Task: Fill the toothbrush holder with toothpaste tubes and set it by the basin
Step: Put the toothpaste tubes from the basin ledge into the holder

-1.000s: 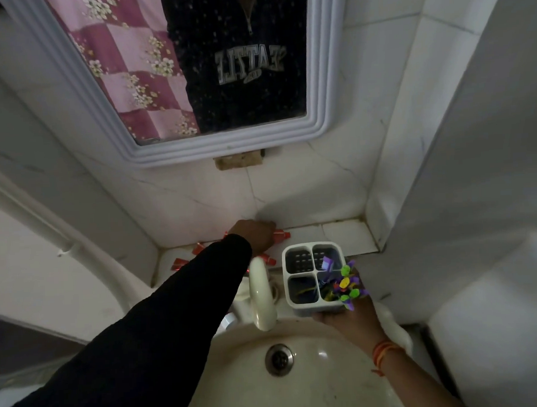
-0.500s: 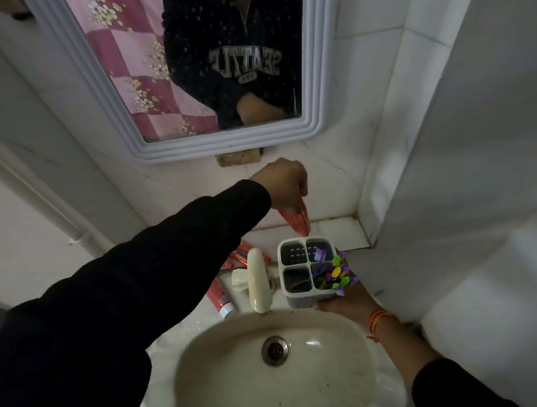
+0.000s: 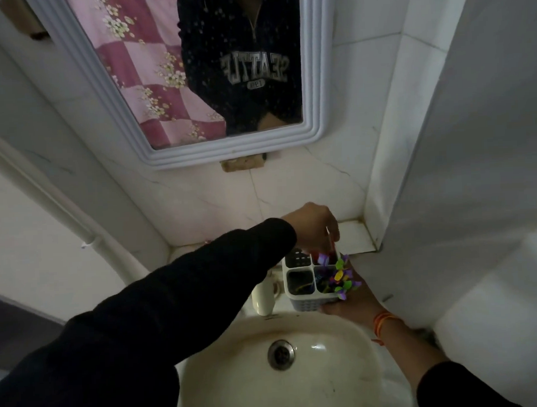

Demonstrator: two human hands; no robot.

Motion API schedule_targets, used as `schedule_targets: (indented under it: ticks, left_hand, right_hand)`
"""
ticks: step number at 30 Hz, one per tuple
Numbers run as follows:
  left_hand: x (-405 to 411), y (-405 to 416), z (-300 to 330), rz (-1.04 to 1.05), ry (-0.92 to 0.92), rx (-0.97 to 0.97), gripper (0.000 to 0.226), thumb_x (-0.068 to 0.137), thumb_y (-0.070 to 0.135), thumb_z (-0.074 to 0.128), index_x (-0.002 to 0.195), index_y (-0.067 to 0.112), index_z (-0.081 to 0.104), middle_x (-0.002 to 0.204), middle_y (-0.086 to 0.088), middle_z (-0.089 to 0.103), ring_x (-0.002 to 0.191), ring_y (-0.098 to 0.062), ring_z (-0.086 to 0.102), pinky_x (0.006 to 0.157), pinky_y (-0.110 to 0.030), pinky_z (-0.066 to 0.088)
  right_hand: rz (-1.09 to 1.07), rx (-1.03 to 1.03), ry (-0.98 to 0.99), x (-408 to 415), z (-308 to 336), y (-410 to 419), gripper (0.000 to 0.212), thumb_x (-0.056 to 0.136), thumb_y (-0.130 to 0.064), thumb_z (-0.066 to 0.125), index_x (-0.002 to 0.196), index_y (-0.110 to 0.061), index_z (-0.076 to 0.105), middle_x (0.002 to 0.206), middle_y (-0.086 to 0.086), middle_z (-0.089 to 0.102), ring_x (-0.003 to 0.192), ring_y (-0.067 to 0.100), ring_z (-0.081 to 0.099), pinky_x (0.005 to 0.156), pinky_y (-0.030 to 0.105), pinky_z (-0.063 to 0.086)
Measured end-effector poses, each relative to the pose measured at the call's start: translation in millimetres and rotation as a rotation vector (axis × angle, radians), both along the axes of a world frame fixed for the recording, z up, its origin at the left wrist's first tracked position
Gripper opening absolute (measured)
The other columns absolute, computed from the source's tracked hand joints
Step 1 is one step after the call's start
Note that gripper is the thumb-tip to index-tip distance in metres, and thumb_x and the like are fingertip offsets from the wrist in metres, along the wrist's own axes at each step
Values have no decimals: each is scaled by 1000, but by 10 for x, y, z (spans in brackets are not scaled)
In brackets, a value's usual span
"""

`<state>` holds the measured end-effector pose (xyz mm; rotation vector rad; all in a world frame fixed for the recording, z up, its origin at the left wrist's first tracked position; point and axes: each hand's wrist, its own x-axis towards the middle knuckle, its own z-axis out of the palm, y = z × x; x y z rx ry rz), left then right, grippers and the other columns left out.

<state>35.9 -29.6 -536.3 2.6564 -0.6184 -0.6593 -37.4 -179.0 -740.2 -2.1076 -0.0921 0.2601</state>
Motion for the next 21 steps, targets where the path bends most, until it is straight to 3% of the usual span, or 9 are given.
schedule_targets:
  ticks: [3,5,7,9,11,13,17,21]
  left_hand:
    - [150,245,63,242,308,-281,20,95,19,69,110,9,77,105,-13,78,83,-25,77,74,-34,65]
    - [281,490,48,404,315,-372,20,97,15,64,109,3,75,100,-15,79,87,-28,78,72,-32,64]
    - [399,743,-70,451,191,-243,18,95,9,65,106,4,77,96,-11,80,90,-28,79,71,-29,62]
    - [473,977,-273,344,78,21,21,88,6,70,107,9,79,101,-9,79,97,-26,76,82,-29,60]
    - [467,1135,-494,232,12,254,31,86,6,72,116,13,76,121,-7,73,110,-24,70,96,-29,54]
    - [431,1224,-669,188,-12,385,37,88,8,70,125,14,70,132,-5,64,118,-26,65,99,-32,50]
    - [435,1297,-905,67,-25,563,19,90,22,65,106,15,75,114,-8,72,107,-31,68,91,-37,56]
    - [481,1273,-972,-47,-109,657,32,92,39,61,114,17,72,118,-7,66,112,-31,64,87,-39,53]
  right_hand:
    - [19,-20,1,16,-82,-21,100,52,-41,92,141,-21,50,131,-12,61,120,-5,54,90,-7,32]
    - [10,-23,6,28,-131,-36,104,51,-42,93,143,-21,49,131,-12,61,122,1,55,91,-3,35]
    - [-3,-8,32,34,-154,-49,103,51,-33,95,142,-18,50,127,-10,62,119,6,56,86,-5,36]
    - [-5,1,43,42,-156,-61,96,54,-26,95,140,-17,53,122,-11,63,114,6,57,79,-10,33]
    - [5,-1,71,48,-174,-67,94,52,-32,92,138,-19,55,120,-13,64,109,3,57,76,-12,32]
    - [1,-12,92,44,-202,-68,100,48,-44,89,139,-19,55,123,-11,65,114,6,59,80,-10,33]
    - [25,-59,105,58,-273,-102,106,48,-59,86,142,-26,51,129,-16,63,120,4,57,96,10,41]
    - [79,-104,83,79,-277,-114,111,52,-70,83,147,-27,45,144,-8,54,131,12,51,111,30,42]
